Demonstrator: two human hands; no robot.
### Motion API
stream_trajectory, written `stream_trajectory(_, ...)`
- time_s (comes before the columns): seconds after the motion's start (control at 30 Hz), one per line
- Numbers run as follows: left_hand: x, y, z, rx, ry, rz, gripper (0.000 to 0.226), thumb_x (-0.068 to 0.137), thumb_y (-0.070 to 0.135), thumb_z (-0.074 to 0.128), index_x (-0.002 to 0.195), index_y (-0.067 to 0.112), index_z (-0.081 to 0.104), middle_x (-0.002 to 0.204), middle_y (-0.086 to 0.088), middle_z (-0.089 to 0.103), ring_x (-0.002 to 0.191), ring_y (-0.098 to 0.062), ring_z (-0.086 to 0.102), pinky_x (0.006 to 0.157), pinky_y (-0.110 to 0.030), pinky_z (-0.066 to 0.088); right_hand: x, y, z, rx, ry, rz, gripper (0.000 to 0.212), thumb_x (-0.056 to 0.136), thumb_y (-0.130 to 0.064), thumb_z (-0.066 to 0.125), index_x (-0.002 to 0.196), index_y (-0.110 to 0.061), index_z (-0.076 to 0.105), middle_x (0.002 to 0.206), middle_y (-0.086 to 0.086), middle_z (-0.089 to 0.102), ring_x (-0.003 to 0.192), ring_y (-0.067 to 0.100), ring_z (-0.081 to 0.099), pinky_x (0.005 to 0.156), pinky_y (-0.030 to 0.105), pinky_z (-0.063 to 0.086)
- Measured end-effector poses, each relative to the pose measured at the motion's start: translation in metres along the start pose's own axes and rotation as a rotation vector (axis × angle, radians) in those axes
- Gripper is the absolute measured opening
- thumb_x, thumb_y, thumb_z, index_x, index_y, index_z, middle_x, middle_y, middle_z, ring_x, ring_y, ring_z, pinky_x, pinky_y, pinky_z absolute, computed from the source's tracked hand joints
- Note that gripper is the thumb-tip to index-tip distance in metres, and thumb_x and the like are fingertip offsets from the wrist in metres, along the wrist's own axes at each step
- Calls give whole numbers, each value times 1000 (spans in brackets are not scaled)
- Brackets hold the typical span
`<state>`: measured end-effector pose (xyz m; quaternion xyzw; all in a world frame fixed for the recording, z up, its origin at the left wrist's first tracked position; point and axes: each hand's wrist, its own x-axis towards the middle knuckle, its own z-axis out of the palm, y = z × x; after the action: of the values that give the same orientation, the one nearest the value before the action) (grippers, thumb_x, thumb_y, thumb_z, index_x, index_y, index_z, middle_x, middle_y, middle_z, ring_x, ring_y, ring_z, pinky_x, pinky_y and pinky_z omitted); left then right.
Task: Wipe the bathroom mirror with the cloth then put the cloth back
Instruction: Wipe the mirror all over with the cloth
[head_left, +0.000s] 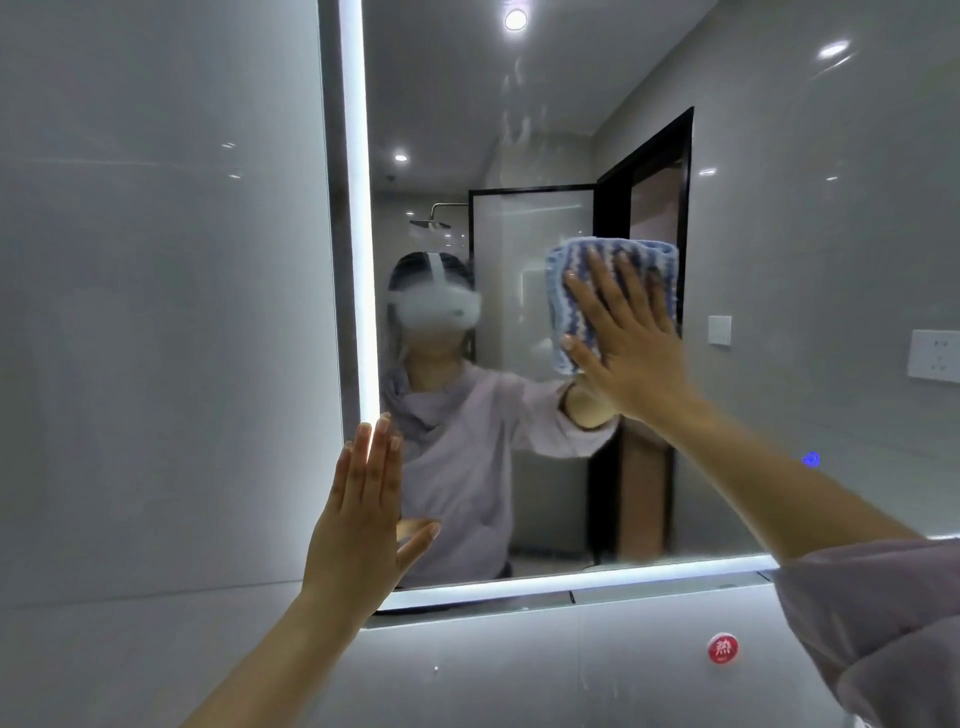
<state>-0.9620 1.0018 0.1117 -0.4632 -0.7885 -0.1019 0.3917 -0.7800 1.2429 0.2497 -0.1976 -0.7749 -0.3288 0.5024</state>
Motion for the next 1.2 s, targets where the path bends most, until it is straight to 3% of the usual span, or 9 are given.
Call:
stream_trajectory(0.3, 0, 0, 3, 42, 13, 0, 95, 84, 69, 22, 144, -4, 27, 155, -21, 21, 142, -39, 19, 116, -40, 10, -61, 78, 5, 122, 3, 374, 68, 97, -54, 18, 154, -18, 14, 162, 8, 9, 149, 28, 4, 121, 47, 4)
stream_trajectory(0.47, -1, 1, 1, 61, 12, -7, 96, 83, 69, 20, 146, -3, 20, 156, -20, 15, 144, -38, 14, 116, -40, 9, -63, 72, 4, 160, 7, 541, 69, 94, -56, 16, 155, -22, 11, 163, 3, 6, 150, 24, 0, 121, 44, -1)
stream_trajectory(0.67, -1, 3, -3, 58, -4, -18, 96, 83, 70, 18, 147, -1, 17, 157, -18, 11, 145, -36, 11, 117, -39, 7, -53, 45, 8, 164, 2, 691, 70, 94, -52, 10, 155, -16, 9, 162, 11, 6, 149, 33, 3, 119, 52, -1)
stream_trajectory(0.83, -2, 3, -4, 43, -13, -21, 96, 82, 70, 19, 146, -1, 20, 157, -18, 14, 144, -36, 14, 116, -38, 6, -41, 5, 9, 165, 0, 631, 72, 97, -57, 1, 155, -16, 6, 162, 13, 5, 149, 34, 3, 118, 48, -7)
stream_trajectory(0.97, -1, 3, -5, 23, -12, -27, 96, 81, 70, 21, 145, -1, 25, 155, -18, 20, 143, -36, 19, 116, -38, 9, -24, -29, 8, 155, 38, 540, 68, 99, -55, 8, 154, -18, 0, 162, 12, 2, 149, 32, -1, 117, 42, -15)
stream_trajectory(1.07, -1, 3, -6, 9, -9, -27, 95, 81, 70, 22, 144, -1, 27, 154, -18, 23, 142, -36, 22, 115, -38, 9, -6, -53, 5, 175, 43, 489, 68, 100, -53, 16, 154, -19, -7, 162, 11, -6, 148, 31, -9, 118, 47, -13)
stream_trajectory(1.2, -1, 3, -6, 6, 3, -19, 95, 81, 70, 22, 144, -1, 25, 154, -18, 21, 142, -37, 21, 116, -38, 8, 16, -84, -3, 176, 32, 380, 69, 101, -50, 24, 154, -14, -1, 162, 14, -6, 148, 35, -8, 118, 55, -6)
